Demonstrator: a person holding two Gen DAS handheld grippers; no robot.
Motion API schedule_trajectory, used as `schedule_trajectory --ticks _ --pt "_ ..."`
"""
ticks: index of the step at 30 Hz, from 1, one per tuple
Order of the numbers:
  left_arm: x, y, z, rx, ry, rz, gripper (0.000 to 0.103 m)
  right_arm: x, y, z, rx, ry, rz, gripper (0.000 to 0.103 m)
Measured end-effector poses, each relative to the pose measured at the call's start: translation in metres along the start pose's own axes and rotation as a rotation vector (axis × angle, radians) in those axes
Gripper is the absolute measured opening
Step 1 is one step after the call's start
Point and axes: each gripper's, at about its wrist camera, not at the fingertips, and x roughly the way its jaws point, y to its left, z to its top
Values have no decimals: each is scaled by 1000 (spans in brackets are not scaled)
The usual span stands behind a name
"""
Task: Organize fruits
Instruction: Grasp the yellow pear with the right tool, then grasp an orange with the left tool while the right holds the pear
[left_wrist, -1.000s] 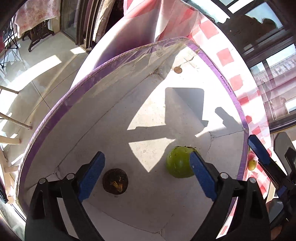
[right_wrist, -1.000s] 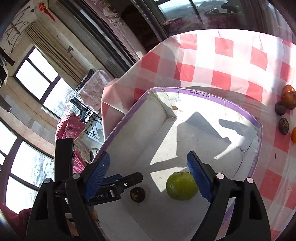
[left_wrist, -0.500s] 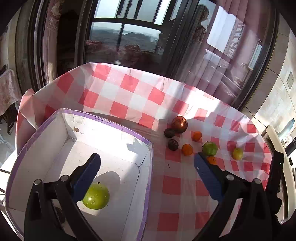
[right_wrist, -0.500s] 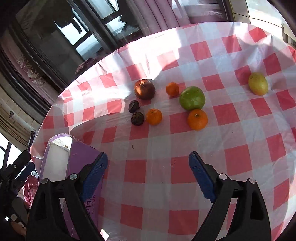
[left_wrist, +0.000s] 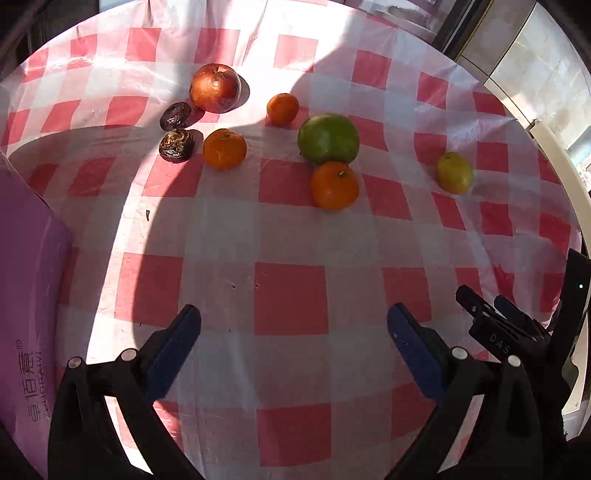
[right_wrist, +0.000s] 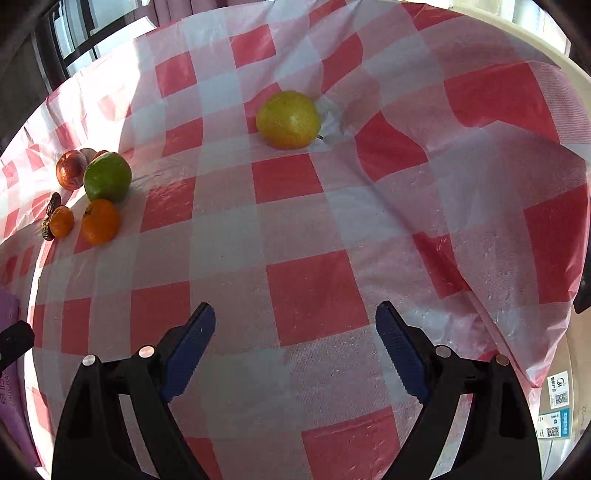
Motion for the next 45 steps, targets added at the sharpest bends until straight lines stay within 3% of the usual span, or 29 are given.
schedule_trajectory --ticks 7,12,18,37,39,40,42,45 --pt "42 -22 5 -13 -38 135 101 28 -25 22 -52 -89 -1 86" --pt "58 -39 8 58 -91 215 101 43 -29 50 -86 -110 18 86" --pt "60 -44 6 66 -193 222 102 55 -27 73 -119 -129 55 86" --pt "61 -46 7 57 -200 231 102 86 9 130 -234 -111 106 89" --pt "61 -46 7 57 -200 231 102 87 13 133 -243 -118 112 83" --pt "61 -46 6 57 -200 231 102 87 12 134 -240 -127 108 71" --pt "61 -46 6 57 -200 231 102 90 14 142 -223 -127 134 61" --pt "61 -46 7 56 -200 233 102 85 8 138 -228 -127 150 61"
